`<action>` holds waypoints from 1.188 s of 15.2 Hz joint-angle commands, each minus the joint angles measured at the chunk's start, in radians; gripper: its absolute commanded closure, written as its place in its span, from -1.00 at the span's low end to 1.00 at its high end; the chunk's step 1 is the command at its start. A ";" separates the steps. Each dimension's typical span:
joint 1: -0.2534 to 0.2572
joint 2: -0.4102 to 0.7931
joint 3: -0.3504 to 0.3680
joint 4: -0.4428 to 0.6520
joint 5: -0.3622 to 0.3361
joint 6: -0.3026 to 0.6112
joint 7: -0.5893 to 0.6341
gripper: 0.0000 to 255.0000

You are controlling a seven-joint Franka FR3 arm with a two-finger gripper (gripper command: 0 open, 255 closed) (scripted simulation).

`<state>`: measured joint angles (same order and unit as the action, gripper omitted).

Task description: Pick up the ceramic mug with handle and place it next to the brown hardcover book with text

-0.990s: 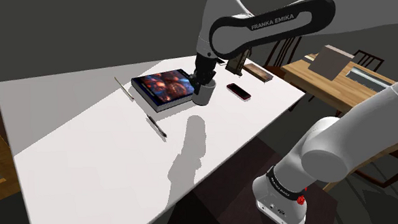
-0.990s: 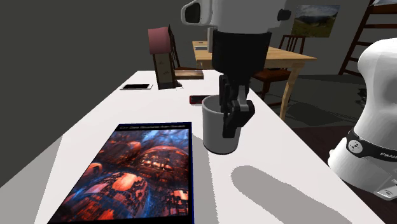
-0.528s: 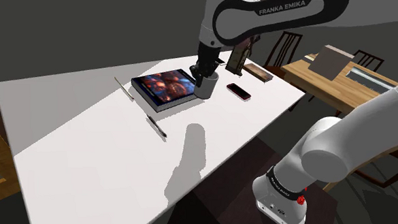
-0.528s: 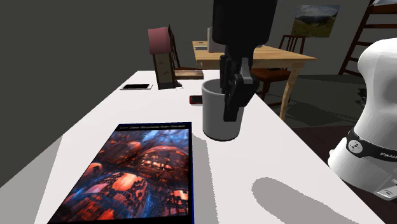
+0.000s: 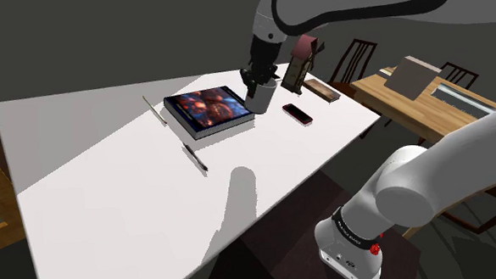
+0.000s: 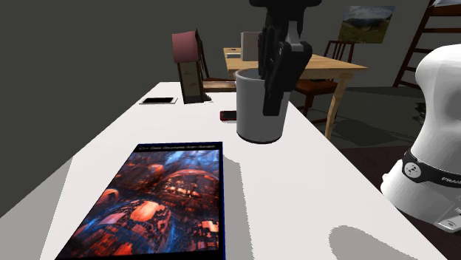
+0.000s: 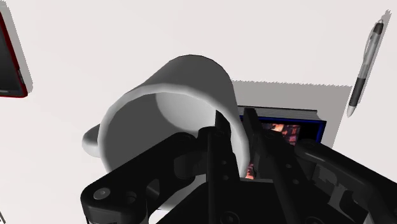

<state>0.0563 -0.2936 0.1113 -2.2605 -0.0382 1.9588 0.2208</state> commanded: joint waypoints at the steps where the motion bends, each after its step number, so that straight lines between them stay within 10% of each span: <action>1: 0.000 -0.005 -0.001 0.023 0.001 -0.028 -0.003 1.00; 18: -0.110 -0.035 -0.186 0.069 -0.058 -0.087 -0.274 1.00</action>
<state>-0.0420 -0.3373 -0.0550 -2.2039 -0.0893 1.8737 -0.0230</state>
